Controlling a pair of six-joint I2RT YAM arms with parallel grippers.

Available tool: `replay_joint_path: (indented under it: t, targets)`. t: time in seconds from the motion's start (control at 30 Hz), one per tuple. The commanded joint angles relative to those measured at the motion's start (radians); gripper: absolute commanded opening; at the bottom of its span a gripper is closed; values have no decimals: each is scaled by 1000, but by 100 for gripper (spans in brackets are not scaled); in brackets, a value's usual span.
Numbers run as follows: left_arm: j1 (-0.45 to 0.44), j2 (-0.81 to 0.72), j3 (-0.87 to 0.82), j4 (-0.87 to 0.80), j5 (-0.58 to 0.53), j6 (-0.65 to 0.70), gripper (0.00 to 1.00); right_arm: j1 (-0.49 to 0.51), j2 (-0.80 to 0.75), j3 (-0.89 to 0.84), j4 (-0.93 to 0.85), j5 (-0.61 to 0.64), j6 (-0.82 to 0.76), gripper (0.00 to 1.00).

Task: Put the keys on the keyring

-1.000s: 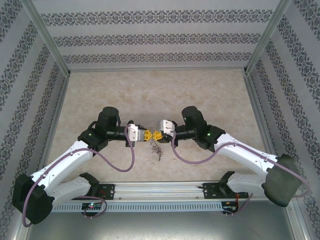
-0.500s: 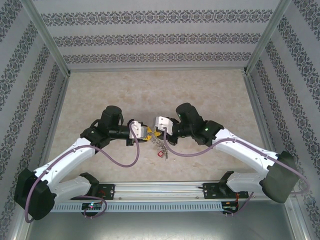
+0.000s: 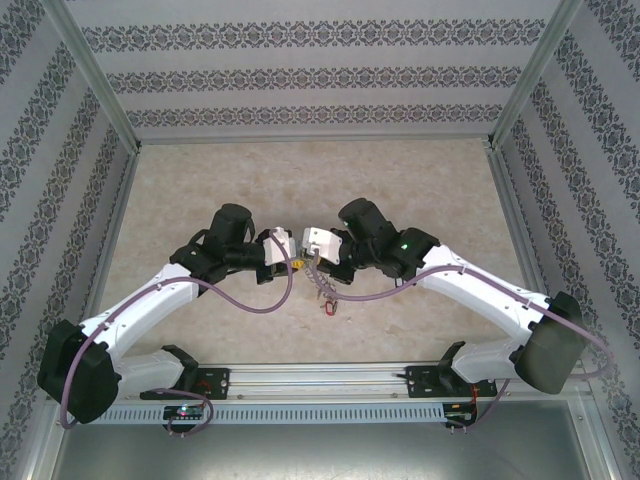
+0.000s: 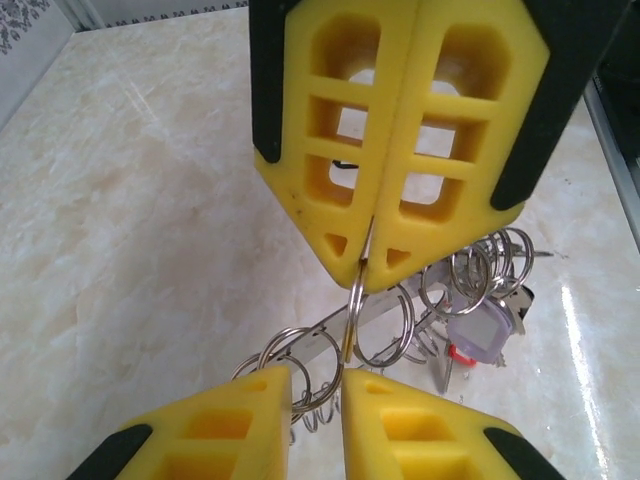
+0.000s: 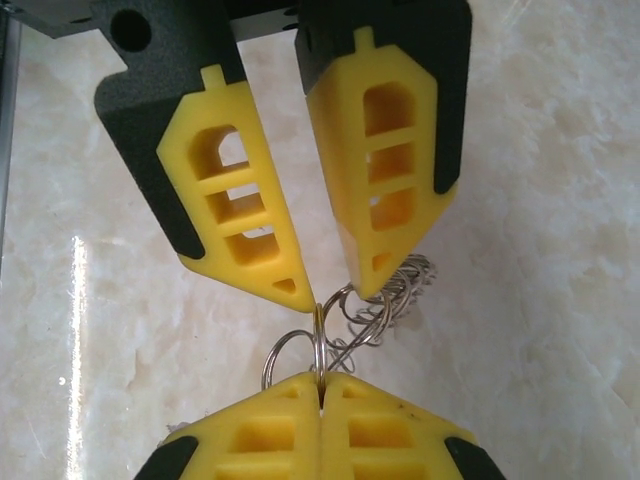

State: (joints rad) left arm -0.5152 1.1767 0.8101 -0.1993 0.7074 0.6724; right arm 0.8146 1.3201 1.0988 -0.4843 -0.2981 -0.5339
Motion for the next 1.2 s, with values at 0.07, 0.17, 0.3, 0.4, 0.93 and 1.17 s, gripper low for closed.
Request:
replay_joint_path:
  t: [0.07,0.17,0.3,0.4,0.93,1.17]
  targets:
    - [-4,0,-5,57,84,-30,19,17,30,41,6,20,22,0]
    - [-4,3,-9,86,101,-47,20,16,32,38,7,1,22,0]
    - [-5,11,-8,127,131,-72,22,14,24,23,18,-12,15,0]
    - [-5,20,-9,157,145,-88,22,12,15,11,26,-35,3,0]
    - [-1,33,17,172,194,-99,0,-37,-65,-112,121,-185,-34,8]
    - [3,-3,-4,170,286,-10,0,-158,-191,-244,187,-428,-88,27]
